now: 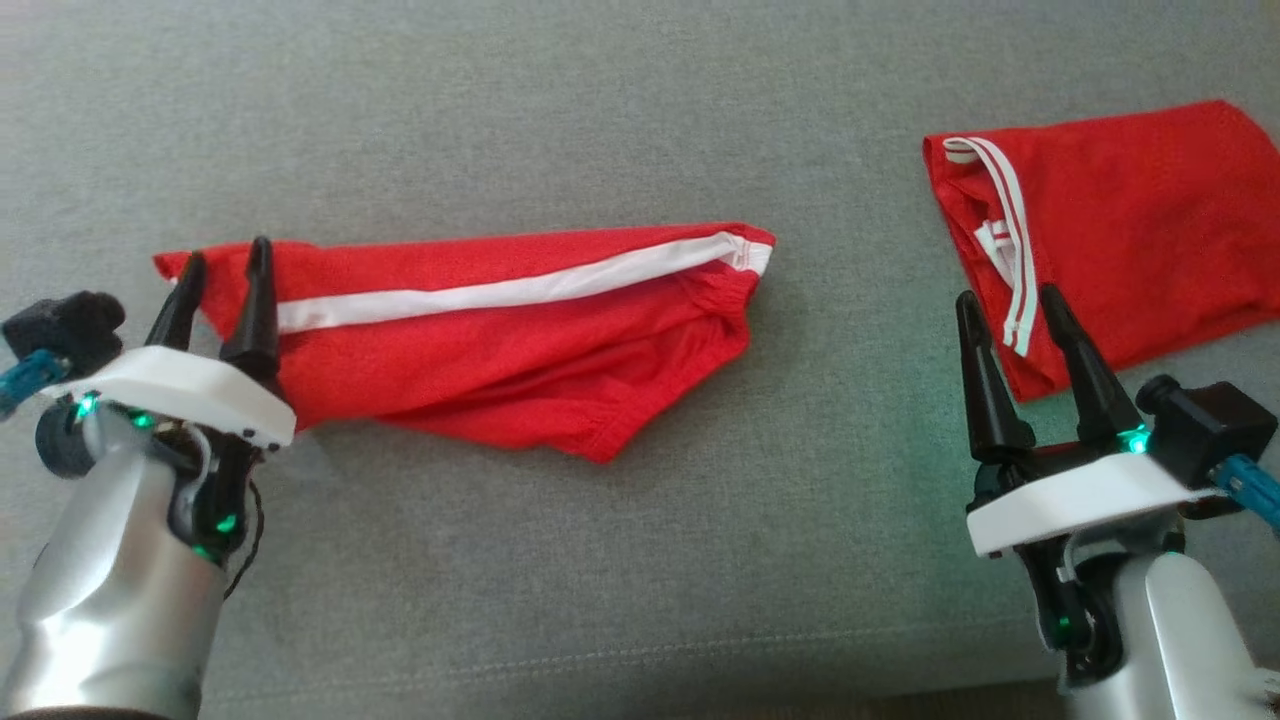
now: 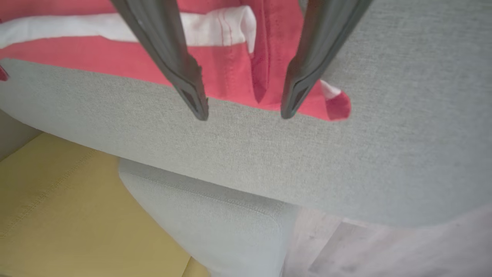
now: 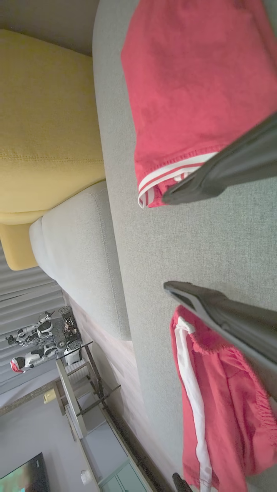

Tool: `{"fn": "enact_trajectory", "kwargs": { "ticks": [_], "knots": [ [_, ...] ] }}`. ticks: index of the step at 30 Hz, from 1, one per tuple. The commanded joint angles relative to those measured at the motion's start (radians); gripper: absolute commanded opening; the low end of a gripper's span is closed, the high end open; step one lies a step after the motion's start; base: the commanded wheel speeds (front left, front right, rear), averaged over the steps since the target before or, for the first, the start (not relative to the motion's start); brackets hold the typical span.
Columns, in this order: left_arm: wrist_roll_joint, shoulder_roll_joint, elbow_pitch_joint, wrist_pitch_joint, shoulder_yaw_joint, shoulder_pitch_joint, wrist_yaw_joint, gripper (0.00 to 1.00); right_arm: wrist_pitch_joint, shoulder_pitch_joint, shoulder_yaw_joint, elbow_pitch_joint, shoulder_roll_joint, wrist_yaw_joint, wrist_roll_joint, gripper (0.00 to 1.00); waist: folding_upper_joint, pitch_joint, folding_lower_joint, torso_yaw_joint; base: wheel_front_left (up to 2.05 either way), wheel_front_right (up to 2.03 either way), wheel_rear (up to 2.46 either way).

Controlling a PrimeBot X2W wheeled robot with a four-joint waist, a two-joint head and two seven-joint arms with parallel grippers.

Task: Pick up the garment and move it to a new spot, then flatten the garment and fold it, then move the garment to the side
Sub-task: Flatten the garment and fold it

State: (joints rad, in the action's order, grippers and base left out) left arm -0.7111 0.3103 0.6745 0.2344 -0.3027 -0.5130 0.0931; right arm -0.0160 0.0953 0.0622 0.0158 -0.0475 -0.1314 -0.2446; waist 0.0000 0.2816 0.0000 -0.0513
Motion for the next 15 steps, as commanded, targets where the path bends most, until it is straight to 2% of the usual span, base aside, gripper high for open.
{"fn": "enact_trajectory", "kwargs": {
  "ticks": [1,4,11,15],
  "knots": [
    [0.030,0.044,-0.050,0.018,0.035,-0.007,-0.019,1.00,0.011,0.033,0.023,0.038,-0.003,0.001,0.005,1.00,0.0000,-0.011,0.0000,0.010,0.00,0.00,0.00],
    [0.087,0.043,-0.134,0.026,0.050,0.044,-0.064,1.00,0.007,0.030,0.019,0.041,-0.003,0.001,0.016,1.00,0.0000,-0.031,0.0000,0.027,0.00,0.00,0.00],
    [0.257,0.045,-0.432,0.027,0.106,0.215,-0.171,1.00,-0.009,0.018,0.024,0.049,-0.003,0.001,0.049,1.00,0.0000,-0.081,0.0000,0.061,0.00,0.00,0.00],
    [0.305,0.043,-0.547,0.027,0.116,0.318,-0.207,1.00,-0.020,0.006,0.025,0.051,-0.003,0.001,0.065,1.00,0.0000,-0.111,0.0000,0.073,0.00,0.00,0.00]
  ]
}}
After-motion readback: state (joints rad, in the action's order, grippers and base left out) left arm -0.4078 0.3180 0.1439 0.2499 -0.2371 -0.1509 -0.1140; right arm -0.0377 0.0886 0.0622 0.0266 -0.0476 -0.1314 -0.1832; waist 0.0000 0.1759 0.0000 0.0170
